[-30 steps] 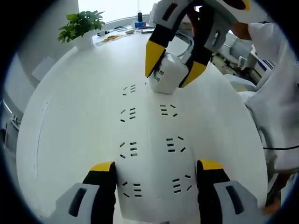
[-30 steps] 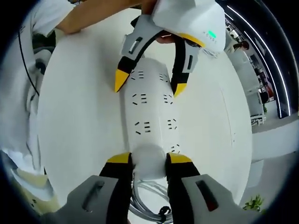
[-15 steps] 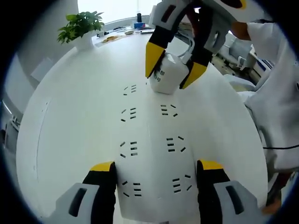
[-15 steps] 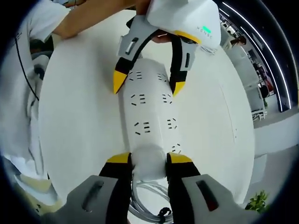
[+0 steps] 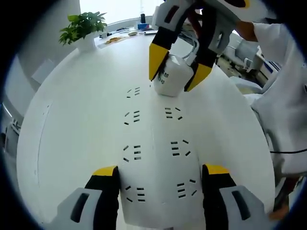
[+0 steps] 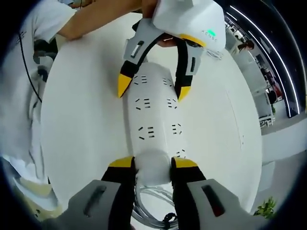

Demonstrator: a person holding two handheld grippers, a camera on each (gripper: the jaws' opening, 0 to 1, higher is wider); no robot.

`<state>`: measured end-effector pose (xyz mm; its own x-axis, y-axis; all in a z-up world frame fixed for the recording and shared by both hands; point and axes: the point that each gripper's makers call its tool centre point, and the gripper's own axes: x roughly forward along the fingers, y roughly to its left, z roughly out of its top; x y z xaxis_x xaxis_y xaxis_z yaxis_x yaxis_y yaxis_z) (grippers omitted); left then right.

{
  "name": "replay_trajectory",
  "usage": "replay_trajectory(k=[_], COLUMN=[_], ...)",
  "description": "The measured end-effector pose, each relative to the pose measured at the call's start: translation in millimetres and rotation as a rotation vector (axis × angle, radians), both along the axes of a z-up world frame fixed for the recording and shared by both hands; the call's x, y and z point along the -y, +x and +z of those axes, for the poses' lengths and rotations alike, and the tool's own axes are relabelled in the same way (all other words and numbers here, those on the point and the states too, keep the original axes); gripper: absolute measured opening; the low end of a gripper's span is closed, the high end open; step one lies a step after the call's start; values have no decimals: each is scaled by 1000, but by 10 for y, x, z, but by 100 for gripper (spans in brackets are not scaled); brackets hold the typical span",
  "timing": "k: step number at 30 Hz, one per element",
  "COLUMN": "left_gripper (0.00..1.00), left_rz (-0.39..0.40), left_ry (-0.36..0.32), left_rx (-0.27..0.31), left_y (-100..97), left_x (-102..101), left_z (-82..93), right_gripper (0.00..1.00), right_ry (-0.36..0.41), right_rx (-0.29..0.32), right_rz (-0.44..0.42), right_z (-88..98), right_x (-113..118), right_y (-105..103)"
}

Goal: Straighten the power strip on the desk, plug the charger into it

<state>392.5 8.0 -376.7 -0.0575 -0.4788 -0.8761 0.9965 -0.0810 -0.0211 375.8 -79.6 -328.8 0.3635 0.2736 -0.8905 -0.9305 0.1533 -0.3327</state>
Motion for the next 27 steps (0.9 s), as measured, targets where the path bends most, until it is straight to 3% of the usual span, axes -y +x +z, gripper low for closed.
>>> replay_trajectory(k=[6, 11, 15, 19, 27], left_gripper=[71, 71, 71, 71, 71], left_rz=[0, 17, 17, 19, 22], left_ry=[1, 23, 19, 20, 15], left_rx=[0, 8, 4, 4, 1], left_y=[1, -6, -7, -7, -3], left_x=[-1, -12, -17, -22, -27], left_z=[1, 4, 3, 2, 1], right_gripper=[35, 43, 47, 51, 60], right_ry=[82, 201, 277, 353, 519], right_rx=[7, 116, 163, 155, 198], right_rz=[-22, -75, -99, -189, -265], right_z=[125, 312, 368, 384, 483], right_x=[-21, -29, 7, 96, 138], right_y=[-55, -1, -49, -120, -269])
